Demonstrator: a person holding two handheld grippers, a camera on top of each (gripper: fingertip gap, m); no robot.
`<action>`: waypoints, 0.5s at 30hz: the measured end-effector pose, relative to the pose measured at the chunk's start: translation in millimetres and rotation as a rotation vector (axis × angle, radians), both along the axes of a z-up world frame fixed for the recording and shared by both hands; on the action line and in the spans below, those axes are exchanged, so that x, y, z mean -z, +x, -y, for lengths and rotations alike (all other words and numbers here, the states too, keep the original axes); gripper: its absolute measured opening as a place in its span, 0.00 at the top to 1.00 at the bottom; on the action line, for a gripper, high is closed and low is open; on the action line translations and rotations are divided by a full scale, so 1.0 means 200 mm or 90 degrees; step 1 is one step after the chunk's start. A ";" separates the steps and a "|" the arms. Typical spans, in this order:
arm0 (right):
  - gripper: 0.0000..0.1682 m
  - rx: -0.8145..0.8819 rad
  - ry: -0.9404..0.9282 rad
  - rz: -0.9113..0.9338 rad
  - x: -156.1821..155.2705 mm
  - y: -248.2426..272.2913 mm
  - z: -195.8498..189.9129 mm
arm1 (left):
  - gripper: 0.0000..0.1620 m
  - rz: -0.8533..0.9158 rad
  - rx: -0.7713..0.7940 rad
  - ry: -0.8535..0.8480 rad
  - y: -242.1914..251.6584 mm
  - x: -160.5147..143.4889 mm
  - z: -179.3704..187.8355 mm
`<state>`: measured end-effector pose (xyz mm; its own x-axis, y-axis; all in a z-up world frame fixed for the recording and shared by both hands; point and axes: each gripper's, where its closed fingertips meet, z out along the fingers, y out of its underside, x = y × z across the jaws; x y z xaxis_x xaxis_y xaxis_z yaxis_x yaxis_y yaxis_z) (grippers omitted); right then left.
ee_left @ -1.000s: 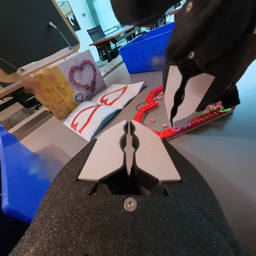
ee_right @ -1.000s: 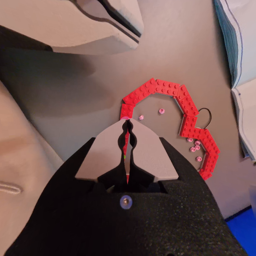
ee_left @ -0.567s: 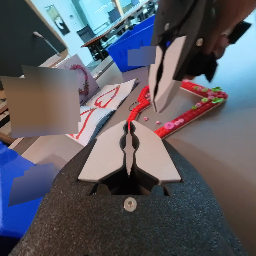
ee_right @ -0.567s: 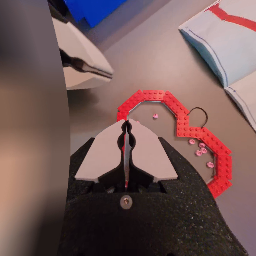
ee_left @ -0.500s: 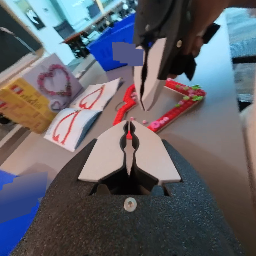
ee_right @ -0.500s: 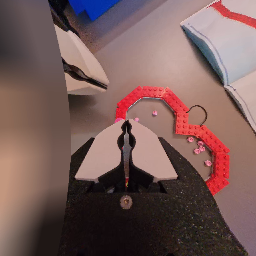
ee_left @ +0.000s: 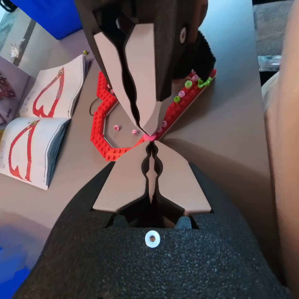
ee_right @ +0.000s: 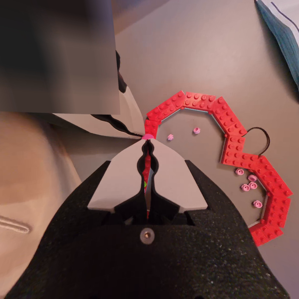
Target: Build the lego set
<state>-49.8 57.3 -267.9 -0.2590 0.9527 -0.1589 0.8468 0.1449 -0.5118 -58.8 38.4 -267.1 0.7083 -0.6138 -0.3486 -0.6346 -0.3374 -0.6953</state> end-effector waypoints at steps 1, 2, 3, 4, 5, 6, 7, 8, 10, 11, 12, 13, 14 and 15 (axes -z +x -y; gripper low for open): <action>1.00 0.002 0.003 0.008 0.00 0.00 0.00 | 1.00 -0.015 0.005 0.003 0.00 0.00 0.00; 1.00 0.004 0.005 0.018 0.00 0.00 0.00 | 1.00 -0.023 0.008 0.004 0.00 0.00 0.00; 1.00 0.004 0.008 0.026 0.00 0.01 0.00 | 1.00 -0.022 0.007 0.006 0.00 0.00 0.00; 1.00 0.003 0.012 0.034 0.00 0.01 0.00 | 1.00 -0.019 0.001 0.015 -0.01 -0.01 0.00; 1.00 0.002 0.016 0.043 0.00 0.01 0.00 | 1.00 -0.013 -0.004 0.029 -0.01 -0.03 -0.01; 1.00 0.000 0.022 0.051 0.00 0.01 0.00 | 1.00 -0.002 -0.004 0.042 -0.01 -0.05 -0.02; 1.00 -0.001 0.031 0.058 0.00 0.01 0.00 | 1.00 0.010 -0.001 0.046 0.00 -0.06 -0.02; 1.00 -0.003 0.039 0.062 0.00 0.01 0.00 | 1.00 0.007 -0.003 0.031 0.00 -0.05 -0.03; 1.00 -0.002 0.048 0.065 0.00 0.01 0.00 | 1.00 -0.004 -0.008 0.030 -0.01 -0.03 -0.05; 1.00 0.000 0.047 0.065 0.00 0.01 0.00 | 1.00 -0.006 -0.005 0.021 0.00 -0.03 -0.05; 1.00 0.003 0.042 0.065 0.00 0.01 0.00 | 1.00 -0.006 -0.005 0.012 0.00 -0.03 -0.05; 1.00 0.007 0.033 0.066 0.00 0.01 0.00 | 1.00 -0.010 -0.004 0.010 -0.01 -0.03 -0.05; 1.00 0.011 0.025 0.064 0.00 0.01 0.00 | 1.00 -0.018 -0.001 0.013 -0.01 -0.03 -0.05; 1.00 0.013 0.021 0.059 0.00 0.01 0.00 | 1.00 -0.030 0.000 0.016 -0.01 -0.03 -0.04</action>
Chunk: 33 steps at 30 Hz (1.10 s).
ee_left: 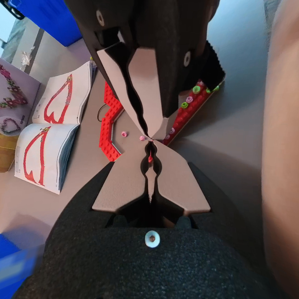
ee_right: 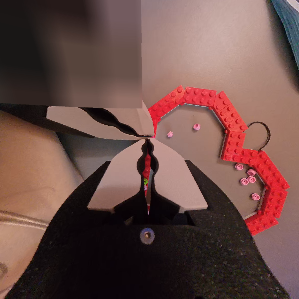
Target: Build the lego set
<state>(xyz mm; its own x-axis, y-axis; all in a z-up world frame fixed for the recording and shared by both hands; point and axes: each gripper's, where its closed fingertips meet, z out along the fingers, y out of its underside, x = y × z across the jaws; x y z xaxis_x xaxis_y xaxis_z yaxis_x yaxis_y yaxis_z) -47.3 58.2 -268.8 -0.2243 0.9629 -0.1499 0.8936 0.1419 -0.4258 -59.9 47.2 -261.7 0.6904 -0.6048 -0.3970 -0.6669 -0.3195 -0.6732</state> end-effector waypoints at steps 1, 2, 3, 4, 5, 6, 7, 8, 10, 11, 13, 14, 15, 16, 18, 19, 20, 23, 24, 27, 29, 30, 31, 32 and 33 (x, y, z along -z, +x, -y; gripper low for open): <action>1.00 0.003 -0.001 -0.004 0.00 0.00 0.00 | 1.00 -0.013 0.000 0.001 0.00 0.00 0.00; 1.00 0.004 0.001 -0.008 0.00 0.00 0.00 | 1.00 -0.028 0.002 0.001 0.00 0.00 0.00; 1.00 0.005 0.005 -0.011 0.00 0.00 0.00 | 1.00 -0.037 0.002 -0.001 0.00 0.00 0.00; 1.00 0.007 0.010 -0.016 0.00 0.00 0.00 | 1.00 -0.042 0.001 -0.003 0.00 0.00 0.00; 1.00 0.009 0.014 -0.020 0.00 0.00 0.00 | 1.00 -0.046 0.000 -0.005 0.00 0.00 0.00; 1.00 0.012 0.018 -0.024 0.00 0.00 0.00 | 1.00 -0.051 -0.002 -0.007 0.00 0.00 0.00; 1.00 0.014 0.021 -0.028 0.00 0.00 0.00 | 1.00 -0.054 -0.002 -0.009 -0.01 0.00 0.00; 1.00 0.015 0.026 -0.032 0.00 0.00 0.00 | 1.00 -0.059 -0.002 -0.009 -0.01 0.00 0.01; 1.00 0.018 0.036 -0.039 0.00 0.00 0.00 | 1.00 -0.073 -0.001 -0.006 -0.01 0.00 0.01; 1.00 0.021 0.035 -0.043 0.00 -0.01 0.00 | 1.00 -0.078 -0.001 -0.003 -0.01 0.00 0.01; 1.00 0.030 0.026 -0.054 0.00 -0.01 0.00 | 1.00 -0.085 0.000 -0.004 -0.01 0.00 0.01; 1.00 0.036 0.017 -0.061 0.00 -0.01 0.00 | 1.00 -0.091 0.002 -0.004 -0.01 0.00 0.01; 1.00 0.045 0.006 -0.068 0.00 -0.01 0.00 | 1.00 -0.096 0.002 -0.007 -0.01 0.00 0.01; 1.00 0.047 0.003 -0.076 0.00 -0.01 0.00 | 1.00 -0.102 0.003 -0.009 -0.01 0.00 0.01; 1.00 0.040 -0.010 -0.096 -0.01 -0.01 0.01 | 1.00 -0.109 0.008 -0.012 -0.02 0.00 0.01; 1.00 0.039 -0.036 -0.110 -0.02 -0.01 0.03 | 1.00 -0.105 0.006 -0.017 -0.02 -0.01 0.01; 1.00 0.047 -0.065 -0.137 -0.06 -0.01 0.03 | 1.00 -0.100 0.004 -0.020 -0.02 -0.01 0.01; 0.96 0.094 -0.126 -0.244 -0.21 0.01 -0.05 | 1.00 -0.097 0.000 -0.020 -0.02 -0.01 0.00; 0.95 0.107 -0.141 -0.271 -0.25 0.03 -0.09 | 1.00 -0.100 -0.001 -0.020 -0.02 -0.01 0.00; 0.87 0.129 -0.145 -0.311 -0.31 0.11 -0.21 | 1.00 -0.103 -0.001 -0.025 -0.01 -0.01 0.00; 0.82 0.149 -0.105 -0.314 -0.30 0.16 -0.30 | 1.00 -0.102 -0.001 -0.028 -0.01 0.00 0.00; 0.80 0.158 -0.083 -0.309 -0.28 0.19 -0.34 | 1.00 -0.101 -0.002 -0.029 -0.01 0.00 0.00; 0.78 0.166 -0.071 -0.294 -0.26 0.22 -0.37 | 1.00 -0.102 -0.001 -0.029 -0.01 0.00 0.00; 0.76 0.179 -0.068 -0.271 -0.24 0.24 -0.39 | 1.00 -0.101 -0.001 -0.030 -0.01 0.00 0.00; 0.74 0.193 -0.071 -0.245 -0.21 0.26 -0.41 | 1.00 -0.097 -0.001 -0.032 -0.01 0.00 -0.01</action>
<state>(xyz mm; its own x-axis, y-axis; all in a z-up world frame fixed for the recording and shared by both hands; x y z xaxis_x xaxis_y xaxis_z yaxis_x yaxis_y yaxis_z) 5.6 140.4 -227.2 0.0047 0.9763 -0.2164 0.6629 -0.1651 -0.7302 -62.3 48.4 -262.1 0.6259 -0.6252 -0.4662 -0.7593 -0.3520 -0.5473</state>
